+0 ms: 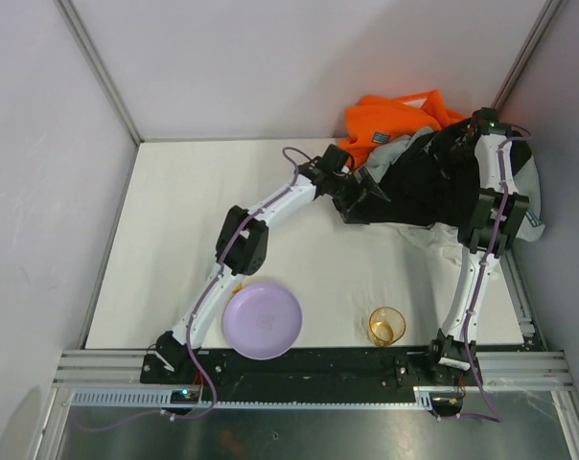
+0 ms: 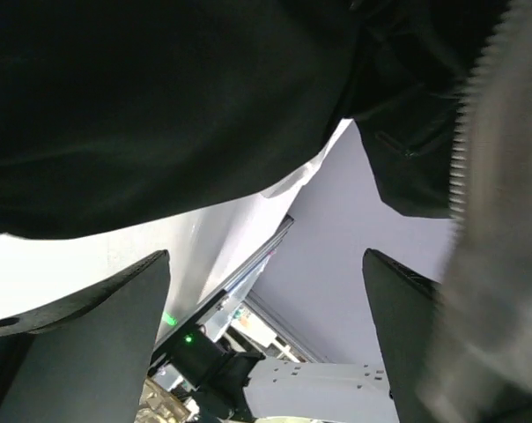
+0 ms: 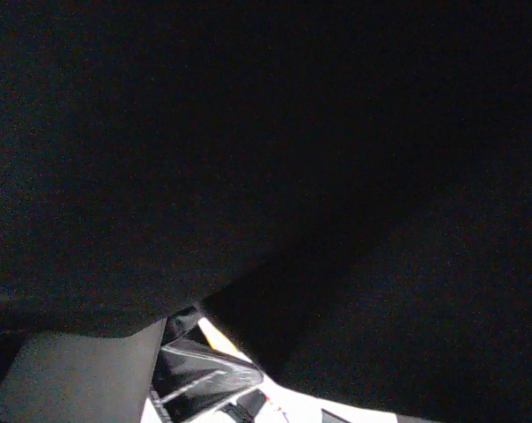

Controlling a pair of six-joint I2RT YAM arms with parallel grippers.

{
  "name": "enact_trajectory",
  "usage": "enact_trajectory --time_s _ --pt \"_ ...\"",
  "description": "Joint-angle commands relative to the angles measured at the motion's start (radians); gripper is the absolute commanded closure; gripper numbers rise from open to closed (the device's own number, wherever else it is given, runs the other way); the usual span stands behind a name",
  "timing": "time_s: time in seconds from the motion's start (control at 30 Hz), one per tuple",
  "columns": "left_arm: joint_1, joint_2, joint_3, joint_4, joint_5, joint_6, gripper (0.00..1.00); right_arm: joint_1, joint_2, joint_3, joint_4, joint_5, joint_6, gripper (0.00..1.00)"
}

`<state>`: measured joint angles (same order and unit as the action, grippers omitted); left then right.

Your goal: Pick out a specific cloth from the pile

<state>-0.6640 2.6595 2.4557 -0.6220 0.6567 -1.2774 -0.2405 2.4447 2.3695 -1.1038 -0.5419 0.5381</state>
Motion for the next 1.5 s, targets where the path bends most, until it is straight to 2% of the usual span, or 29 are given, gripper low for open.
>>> enact_trajectory --time_s 0.0,0.33,0.67,0.77,0.93,1.07,1.1,1.2,1.47 --pt "-0.080 0.032 0.049 0.075 -0.033 -0.194 0.07 -0.030 -0.023 -0.006 0.222 -0.061 0.029 0.09" --pt "-0.184 0.124 0.056 0.200 -0.178 -0.311 0.22 -0.045 -0.052 -0.046 0.219 -0.095 0.015 0.09" --pt "-0.223 0.235 0.112 0.307 -0.273 -0.424 0.38 -0.055 -0.095 -0.098 0.226 -0.105 0.002 0.08" --pt "-0.224 0.267 0.151 0.331 -0.309 -0.435 0.47 -0.054 -0.097 -0.102 0.225 -0.111 -0.001 0.08" --pt "-0.215 0.273 0.194 0.387 -0.375 -0.354 0.62 -0.054 -0.101 -0.112 0.222 -0.116 -0.008 0.08" --pt "-0.203 0.237 0.184 0.400 -0.394 -0.255 0.92 -0.055 -0.101 -0.116 0.224 -0.122 -0.007 0.08" --pt "-0.200 0.219 0.169 0.401 -0.398 -0.225 0.96 -0.058 -0.101 -0.116 0.225 -0.128 -0.005 0.08" --pt "-0.188 0.149 0.107 0.400 -0.407 -0.122 0.99 -0.067 -0.101 -0.114 0.238 -0.155 0.025 0.09" --pt "-0.149 -0.038 -0.044 0.382 -0.361 0.184 0.99 -0.106 -0.115 -0.093 0.240 -0.204 0.056 0.08"
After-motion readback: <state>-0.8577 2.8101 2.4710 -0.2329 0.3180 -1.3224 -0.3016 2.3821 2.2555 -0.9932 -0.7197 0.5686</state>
